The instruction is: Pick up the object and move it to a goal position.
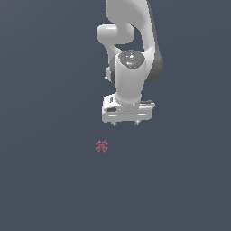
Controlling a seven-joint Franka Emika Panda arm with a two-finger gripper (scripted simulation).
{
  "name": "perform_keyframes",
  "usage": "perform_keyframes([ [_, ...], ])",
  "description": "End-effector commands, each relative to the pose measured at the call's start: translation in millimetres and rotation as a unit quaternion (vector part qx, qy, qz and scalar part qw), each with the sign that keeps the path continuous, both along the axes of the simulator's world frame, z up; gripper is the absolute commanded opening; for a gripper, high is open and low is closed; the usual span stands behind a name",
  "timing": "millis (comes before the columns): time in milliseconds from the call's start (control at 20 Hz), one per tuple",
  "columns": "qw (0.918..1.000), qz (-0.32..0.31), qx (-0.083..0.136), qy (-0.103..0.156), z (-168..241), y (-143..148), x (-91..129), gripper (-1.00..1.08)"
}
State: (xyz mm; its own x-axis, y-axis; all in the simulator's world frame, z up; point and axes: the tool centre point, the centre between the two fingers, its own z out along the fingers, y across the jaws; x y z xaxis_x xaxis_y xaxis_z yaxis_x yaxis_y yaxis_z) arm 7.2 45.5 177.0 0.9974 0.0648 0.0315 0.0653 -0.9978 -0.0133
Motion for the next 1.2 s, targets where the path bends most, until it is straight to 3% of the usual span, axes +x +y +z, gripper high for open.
perform_keyframes([
  [0, 1.0, 0.001, 0.0, -0.001, 1, 2, 0, 1.0],
  [500, 1.0, -0.005, 0.0, 0.003, -17, -22, 12, 1.0],
  [1150, 0.9996, -0.023, -0.006, 0.014, -79, -102, 40, 1.0],
])
